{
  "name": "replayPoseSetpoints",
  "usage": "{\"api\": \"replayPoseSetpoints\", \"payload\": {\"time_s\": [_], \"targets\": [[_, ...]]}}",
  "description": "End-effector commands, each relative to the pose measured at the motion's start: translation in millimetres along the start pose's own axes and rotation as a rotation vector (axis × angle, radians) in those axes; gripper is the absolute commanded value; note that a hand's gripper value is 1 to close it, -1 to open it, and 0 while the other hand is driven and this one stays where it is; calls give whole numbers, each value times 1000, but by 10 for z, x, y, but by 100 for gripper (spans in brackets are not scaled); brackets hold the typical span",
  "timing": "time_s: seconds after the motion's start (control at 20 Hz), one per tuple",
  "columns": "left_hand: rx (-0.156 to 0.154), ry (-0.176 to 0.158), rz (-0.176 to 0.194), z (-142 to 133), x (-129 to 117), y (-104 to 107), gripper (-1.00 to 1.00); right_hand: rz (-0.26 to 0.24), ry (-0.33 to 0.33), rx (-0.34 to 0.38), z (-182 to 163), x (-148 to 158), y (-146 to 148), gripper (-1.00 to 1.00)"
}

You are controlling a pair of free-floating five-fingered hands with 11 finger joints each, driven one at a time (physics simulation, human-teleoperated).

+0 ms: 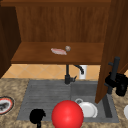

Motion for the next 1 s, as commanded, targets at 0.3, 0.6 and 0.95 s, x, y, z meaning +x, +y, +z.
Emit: {"api": "replayPoseSetpoints", "payload": {"time_s": [0.3,0.6,0.95], "targets": [[0,0,0,0,0,0,0,-6,-3,61,-74,-97,-730,100],[0,0,0,0,0,0,0,-6,-10,120,-125,-122,-1168,100],[0,0,0,0,0,0,0,-2,-21,175,-229,-158,-1699,100]]}}
